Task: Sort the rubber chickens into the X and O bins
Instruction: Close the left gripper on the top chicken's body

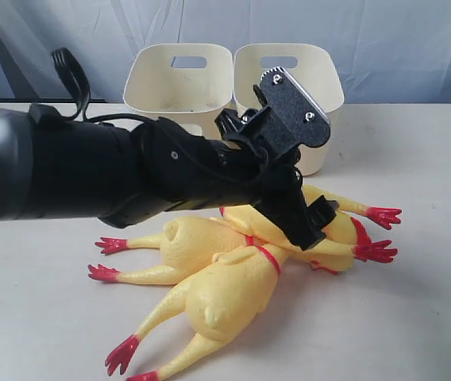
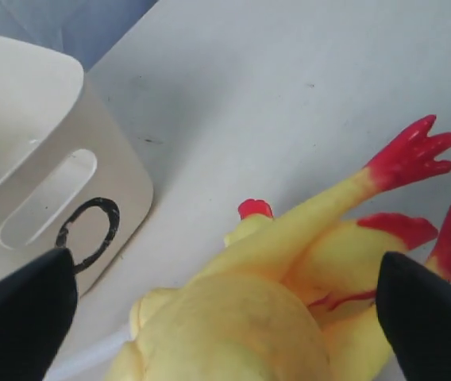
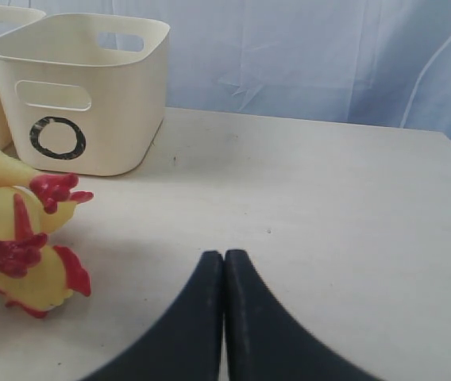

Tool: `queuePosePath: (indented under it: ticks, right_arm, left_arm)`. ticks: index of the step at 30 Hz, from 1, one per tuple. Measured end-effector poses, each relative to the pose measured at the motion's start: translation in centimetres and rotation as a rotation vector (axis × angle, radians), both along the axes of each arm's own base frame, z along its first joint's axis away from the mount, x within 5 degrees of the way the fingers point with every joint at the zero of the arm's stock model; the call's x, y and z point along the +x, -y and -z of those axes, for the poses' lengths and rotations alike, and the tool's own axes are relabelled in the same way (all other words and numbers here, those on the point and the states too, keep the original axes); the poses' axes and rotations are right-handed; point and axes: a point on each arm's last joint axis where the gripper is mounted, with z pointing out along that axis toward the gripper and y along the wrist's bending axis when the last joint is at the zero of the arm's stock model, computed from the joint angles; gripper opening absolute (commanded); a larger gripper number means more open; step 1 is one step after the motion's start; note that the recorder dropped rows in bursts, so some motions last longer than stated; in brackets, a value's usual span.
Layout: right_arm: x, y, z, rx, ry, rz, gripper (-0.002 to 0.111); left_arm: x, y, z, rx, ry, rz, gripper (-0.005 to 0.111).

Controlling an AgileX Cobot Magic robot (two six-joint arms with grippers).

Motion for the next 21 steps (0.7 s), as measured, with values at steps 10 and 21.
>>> queuePosePath:
  ticks: [10,21]
  right_arm:
    - [0.0,0.0,0.0,0.0,0.0,0.0,0.001]
    - [0.0,0.0,0.0,0.0,0.0,0.0,0.001]
  left_arm:
    - [0.8,0.4,2.9,0.049,-0.017,-0.044,0.096]
    - [1.3,0.3,3.5,0.015,-0.057,-0.133,0.096]
